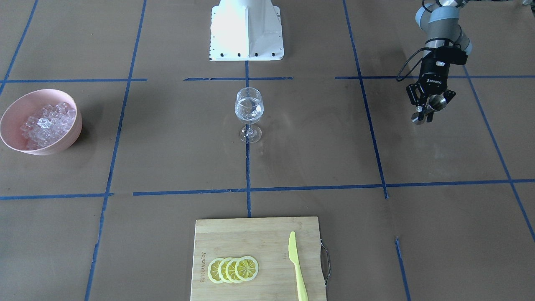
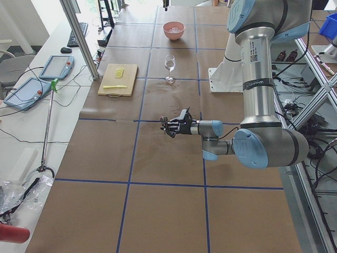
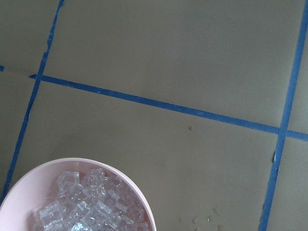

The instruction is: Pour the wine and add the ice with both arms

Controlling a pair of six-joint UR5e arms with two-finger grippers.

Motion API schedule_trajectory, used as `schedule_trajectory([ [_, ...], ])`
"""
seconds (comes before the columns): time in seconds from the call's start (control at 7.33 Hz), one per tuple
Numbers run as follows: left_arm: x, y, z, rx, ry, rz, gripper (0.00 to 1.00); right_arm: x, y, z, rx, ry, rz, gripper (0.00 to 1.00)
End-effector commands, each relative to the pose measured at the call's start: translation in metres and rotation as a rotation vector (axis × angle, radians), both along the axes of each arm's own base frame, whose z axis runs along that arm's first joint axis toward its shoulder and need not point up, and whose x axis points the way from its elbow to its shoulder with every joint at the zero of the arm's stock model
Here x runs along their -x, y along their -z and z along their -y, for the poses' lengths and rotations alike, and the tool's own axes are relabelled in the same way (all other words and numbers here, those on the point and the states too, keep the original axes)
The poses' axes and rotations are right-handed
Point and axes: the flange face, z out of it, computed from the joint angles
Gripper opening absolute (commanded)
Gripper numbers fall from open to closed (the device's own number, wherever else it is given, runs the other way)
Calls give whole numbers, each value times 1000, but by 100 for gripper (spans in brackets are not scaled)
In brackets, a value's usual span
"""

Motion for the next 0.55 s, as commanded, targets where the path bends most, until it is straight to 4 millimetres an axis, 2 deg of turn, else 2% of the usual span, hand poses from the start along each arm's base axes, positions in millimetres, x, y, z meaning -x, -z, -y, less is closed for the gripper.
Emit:
schedule_trajectory([
  [0.0,-19,6,3,4,-2,-27,0,0,0,0,1,0,0,100],
  [0.14,-33,-1,5,12,-4,-31,0,0,0,0,1,0,0,100],
  [0.27,-43,8,7,7,-4,-54,0,0,0,0,-1,0,0,100],
  [0.41,-45,9,7,6,-1,-57,0,0,1,0,-4,0,1,100],
])
